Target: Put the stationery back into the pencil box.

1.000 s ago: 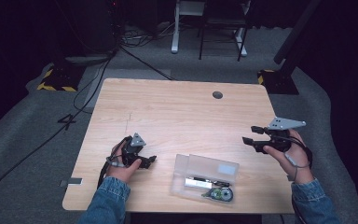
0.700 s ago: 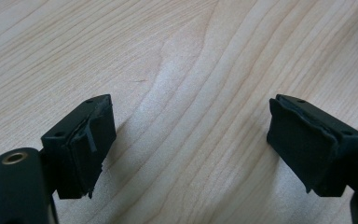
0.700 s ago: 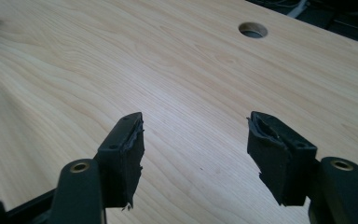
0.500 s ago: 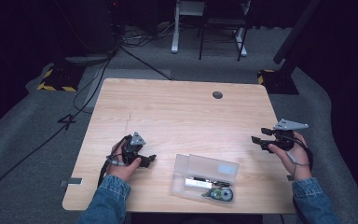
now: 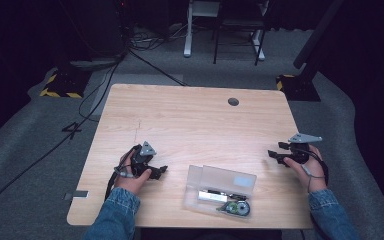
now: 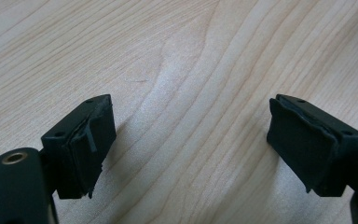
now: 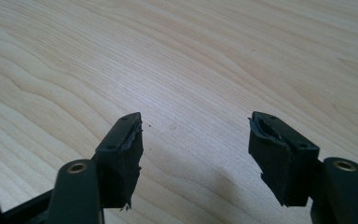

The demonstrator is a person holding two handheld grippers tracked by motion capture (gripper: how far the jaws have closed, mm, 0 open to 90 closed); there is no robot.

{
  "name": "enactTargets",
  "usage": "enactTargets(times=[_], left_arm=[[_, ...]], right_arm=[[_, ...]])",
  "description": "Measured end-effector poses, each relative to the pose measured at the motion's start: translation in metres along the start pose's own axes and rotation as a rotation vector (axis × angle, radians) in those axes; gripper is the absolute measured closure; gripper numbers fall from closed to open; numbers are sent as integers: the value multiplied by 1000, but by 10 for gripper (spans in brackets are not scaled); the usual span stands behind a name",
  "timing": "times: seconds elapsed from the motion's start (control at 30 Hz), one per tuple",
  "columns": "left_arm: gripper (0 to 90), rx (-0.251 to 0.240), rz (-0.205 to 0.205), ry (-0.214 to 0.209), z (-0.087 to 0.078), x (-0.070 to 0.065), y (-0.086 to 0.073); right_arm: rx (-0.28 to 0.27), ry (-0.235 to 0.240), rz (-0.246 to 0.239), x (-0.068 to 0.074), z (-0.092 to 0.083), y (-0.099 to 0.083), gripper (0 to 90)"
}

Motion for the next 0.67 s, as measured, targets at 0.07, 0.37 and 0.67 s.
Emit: enactTargets(times=[0.07,0.37,0.67], left_arm=[[153,0,0,0,0,0,0],[153,0,0,0,0,0,0],[153,0,1,1,0,0,0]], right_arm=[[4,2,-1,0,3,-2,350],[50,14,14,1,12,-14,270],[42,0,12,0,19,-14,156]])
Point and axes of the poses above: each handheld gripper's, and its own axes: z roughly forward along the jaws, y roughly out of its top, x roughly to its left, the point moved 10 cm from there along z, roughly forward along the jaws, and after that the axes turned 4 degrees about -z, right-handed, at the moved point
